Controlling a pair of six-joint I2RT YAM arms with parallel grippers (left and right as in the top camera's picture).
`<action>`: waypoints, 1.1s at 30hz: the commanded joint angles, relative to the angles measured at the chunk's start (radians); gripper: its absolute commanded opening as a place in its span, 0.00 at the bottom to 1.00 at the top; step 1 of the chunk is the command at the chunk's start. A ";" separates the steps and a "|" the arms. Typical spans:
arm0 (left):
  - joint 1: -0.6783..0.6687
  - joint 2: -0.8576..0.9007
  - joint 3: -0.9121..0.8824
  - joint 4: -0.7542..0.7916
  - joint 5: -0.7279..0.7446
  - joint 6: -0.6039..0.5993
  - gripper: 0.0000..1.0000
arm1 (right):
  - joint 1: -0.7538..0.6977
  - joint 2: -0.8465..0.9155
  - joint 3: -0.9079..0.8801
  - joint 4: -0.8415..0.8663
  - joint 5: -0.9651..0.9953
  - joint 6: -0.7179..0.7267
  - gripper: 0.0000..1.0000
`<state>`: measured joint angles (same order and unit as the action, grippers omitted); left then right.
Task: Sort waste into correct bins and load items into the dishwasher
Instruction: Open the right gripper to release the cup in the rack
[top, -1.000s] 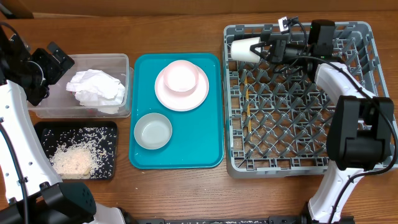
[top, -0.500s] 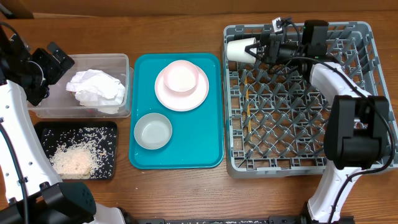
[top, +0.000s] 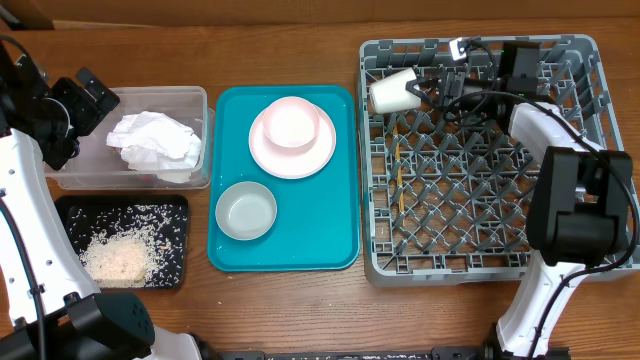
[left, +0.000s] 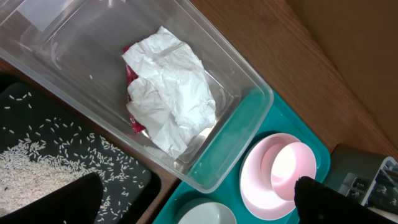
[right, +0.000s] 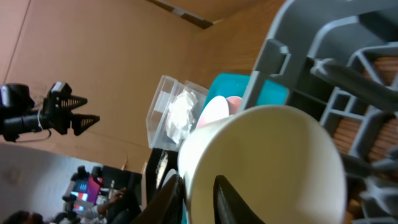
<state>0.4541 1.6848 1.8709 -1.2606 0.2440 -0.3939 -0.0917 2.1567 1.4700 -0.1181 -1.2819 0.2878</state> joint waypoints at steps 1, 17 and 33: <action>0.004 -0.005 0.023 0.001 0.008 -0.011 1.00 | -0.010 0.013 0.010 0.000 -0.014 -0.003 0.21; 0.004 -0.005 0.023 0.001 0.008 -0.011 1.00 | -0.011 0.013 0.010 0.002 0.220 -0.007 0.22; 0.004 -0.005 0.023 0.001 0.008 -0.011 1.00 | -0.073 -0.008 0.047 0.069 0.246 0.029 0.33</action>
<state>0.4541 1.6848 1.8709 -1.2606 0.2440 -0.3935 -0.1471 2.1578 1.4731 -0.0505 -1.0462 0.3027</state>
